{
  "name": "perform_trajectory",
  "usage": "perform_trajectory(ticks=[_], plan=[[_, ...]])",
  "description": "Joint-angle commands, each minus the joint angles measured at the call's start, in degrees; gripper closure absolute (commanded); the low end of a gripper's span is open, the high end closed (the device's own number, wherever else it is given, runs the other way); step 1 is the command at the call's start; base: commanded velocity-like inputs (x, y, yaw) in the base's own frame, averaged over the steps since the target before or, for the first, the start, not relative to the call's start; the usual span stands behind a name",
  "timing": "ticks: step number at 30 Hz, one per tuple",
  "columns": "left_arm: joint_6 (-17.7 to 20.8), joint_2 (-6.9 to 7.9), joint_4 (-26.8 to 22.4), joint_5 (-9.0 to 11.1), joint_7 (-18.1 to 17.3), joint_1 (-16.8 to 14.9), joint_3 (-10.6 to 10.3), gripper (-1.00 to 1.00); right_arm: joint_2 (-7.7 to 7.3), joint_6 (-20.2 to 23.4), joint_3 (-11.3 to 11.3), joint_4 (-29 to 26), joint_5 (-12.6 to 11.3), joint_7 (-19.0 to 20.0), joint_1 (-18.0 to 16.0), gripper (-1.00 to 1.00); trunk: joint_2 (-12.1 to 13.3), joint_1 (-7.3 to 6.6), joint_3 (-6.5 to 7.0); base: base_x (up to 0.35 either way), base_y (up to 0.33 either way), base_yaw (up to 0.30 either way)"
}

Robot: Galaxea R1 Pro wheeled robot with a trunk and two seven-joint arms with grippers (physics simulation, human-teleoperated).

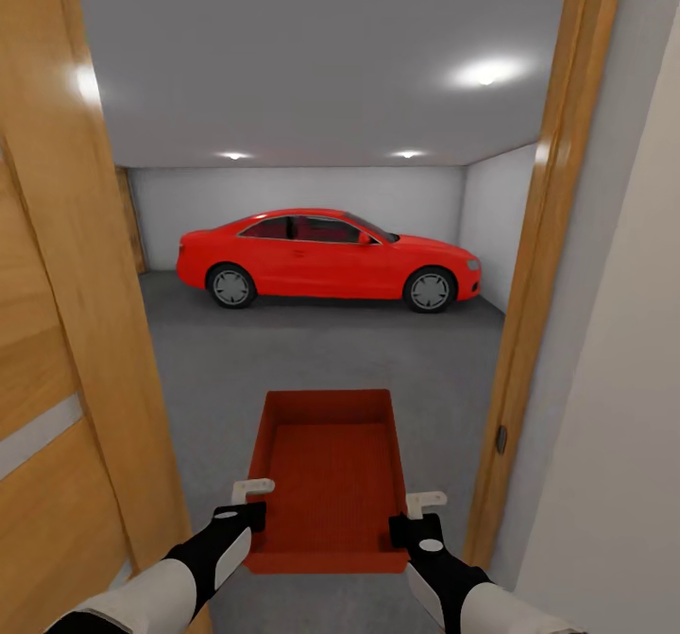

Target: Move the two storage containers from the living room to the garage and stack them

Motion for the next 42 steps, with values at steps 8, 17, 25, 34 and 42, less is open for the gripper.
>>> perform_trajectory(ticks=[8, 17, 25, 34, 42], plan=[[-1.21, 0.45, 0.01, 4.92, 0.74, -0.02, -4.43, 1.00, 0.21, 0.01, -0.52, 0.08, 0.96, -0.39, -0.01, 1.00, -0.03, 0.03, -0.02, 0.087, 0.000, 0.000], [-2.35, 0.46, 1.16, 9.32, 0.74, -0.02, -8.04, 1.00, 0.26, 0.01, -1.20, 0.08, 3.27, -0.39, -0.01, 1.00, -0.03, 0.03, -0.02, 0.312, 0.000, 0.000], [-2.35, 0.46, 0.02, -2.75, 0.67, -0.02, 3.20, 1.00, 0.26, 0.01, -0.76, 0.08, -0.45, -0.11, -0.01, 1.00, -0.03, 0.03, -0.02, 0.321, 0.032, 0.000], [-2.35, 0.46, -0.02, -2.75, 0.66, -0.02, 3.17, 1.00, 0.31, 0.05, -0.76, 0.08, -0.45, -0.51, -0.01, 1.00, -0.03, 0.03, -0.02, 0.321, 0.097, -0.060], [-2.35, 0.44, 0.01, -2.74, 0.66, -0.02, 3.13, 1.00, 0.28, 0.09, -0.76, 0.08, -0.45, -0.63, -0.01, 1.00, -0.03, 0.03, -0.02, 0.320, 0.144, -0.039]])
